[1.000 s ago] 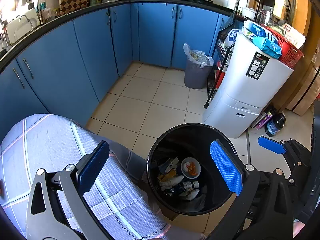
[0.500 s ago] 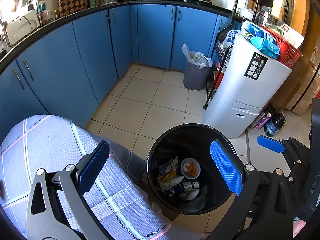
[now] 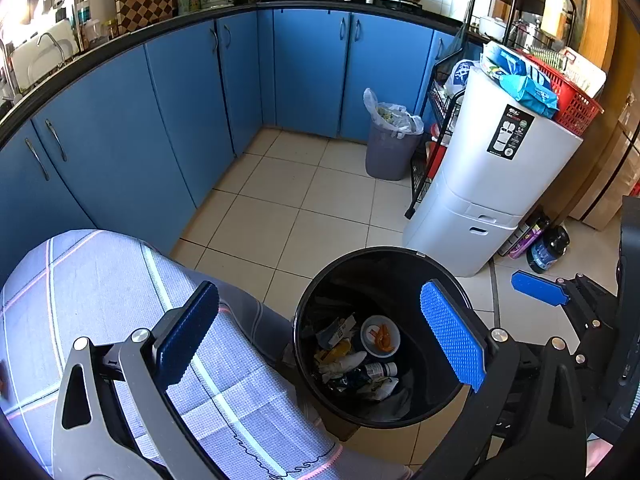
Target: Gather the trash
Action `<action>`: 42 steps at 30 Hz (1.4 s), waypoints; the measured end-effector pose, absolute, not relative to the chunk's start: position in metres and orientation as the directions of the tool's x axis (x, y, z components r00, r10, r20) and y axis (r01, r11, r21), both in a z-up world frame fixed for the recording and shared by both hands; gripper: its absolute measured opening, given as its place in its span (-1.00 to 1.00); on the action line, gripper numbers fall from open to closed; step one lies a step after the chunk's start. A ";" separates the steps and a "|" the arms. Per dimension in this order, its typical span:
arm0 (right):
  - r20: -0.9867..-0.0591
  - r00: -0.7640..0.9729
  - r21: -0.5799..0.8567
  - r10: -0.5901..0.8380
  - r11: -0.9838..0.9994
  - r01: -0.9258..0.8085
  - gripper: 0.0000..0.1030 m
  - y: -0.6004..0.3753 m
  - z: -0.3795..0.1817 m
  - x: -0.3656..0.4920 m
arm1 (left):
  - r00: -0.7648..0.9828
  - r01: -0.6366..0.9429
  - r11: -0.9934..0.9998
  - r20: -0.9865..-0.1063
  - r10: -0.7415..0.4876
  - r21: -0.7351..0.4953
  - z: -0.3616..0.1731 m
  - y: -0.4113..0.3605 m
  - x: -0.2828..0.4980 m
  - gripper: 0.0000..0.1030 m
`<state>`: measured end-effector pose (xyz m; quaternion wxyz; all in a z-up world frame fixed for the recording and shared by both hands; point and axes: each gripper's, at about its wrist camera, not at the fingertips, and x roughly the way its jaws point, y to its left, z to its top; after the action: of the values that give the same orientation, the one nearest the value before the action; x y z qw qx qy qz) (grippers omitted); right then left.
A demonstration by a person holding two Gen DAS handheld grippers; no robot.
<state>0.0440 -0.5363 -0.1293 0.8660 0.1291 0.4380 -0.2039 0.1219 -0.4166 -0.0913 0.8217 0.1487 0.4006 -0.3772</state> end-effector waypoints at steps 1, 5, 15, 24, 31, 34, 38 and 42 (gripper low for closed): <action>-0.812 0.533 0.046 -0.239 0.884 0.466 0.67 -0.536 -0.130 0.044 | 0.395 0.739 0.671 -0.770 -0.501 -0.057 -0.091 -0.417 0.122 0.93; -0.814 0.530 0.046 -0.236 0.884 0.465 0.67 -0.536 -0.130 0.045 | 0.394 0.739 0.671 -0.773 -0.497 -0.055 -0.092 -0.417 0.122 0.93; -0.815 0.528 0.044 -0.239 0.883 0.467 0.67 -0.538 -0.130 0.044 | 0.411 0.733 0.679 -0.765 -0.496 -0.047 -0.092 -0.414 0.122 0.93; -0.814 0.529 0.041 -0.240 0.885 0.465 0.67 -0.538 -0.129 0.044 | 0.412 0.739 0.673 -0.765 -0.496 -0.038 -0.091 -0.415 0.119 0.93; -0.814 0.529 0.040 -0.240 0.885 0.464 0.67 -0.538 -0.128 0.044 | 0.419 0.737 0.675 -0.758 -0.500 -0.039 -0.088 -0.414 0.118 0.93; -0.813 0.531 0.042 -0.240 0.885 0.464 0.67 -0.538 -0.127 0.044 | 0.430 0.739 0.673 -0.749 -0.505 -0.030 -0.086 -0.413 0.116 0.93; -0.813 0.531 0.041 -0.240 0.885 0.463 0.67 -0.538 -0.126 0.043 | 0.433 0.742 0.669 -0.738 -0.518 -0.034 -0.083 -0.412 0.114 0.93; -0.813 0.531 0.042 -0.239 0.885 0.463 0.67 -0.538 -0.126 0.043 | 0.413 0.737 0.672 -0.743 -0.526 -0.067 -0.083 -0.411 0.116 0.93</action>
<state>0.0432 -0.5379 -0.1257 0.8656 0.1275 0.4397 -0.2028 0.1164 -0.4106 -0.0831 0.8292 0.1369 0.3854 -0.3810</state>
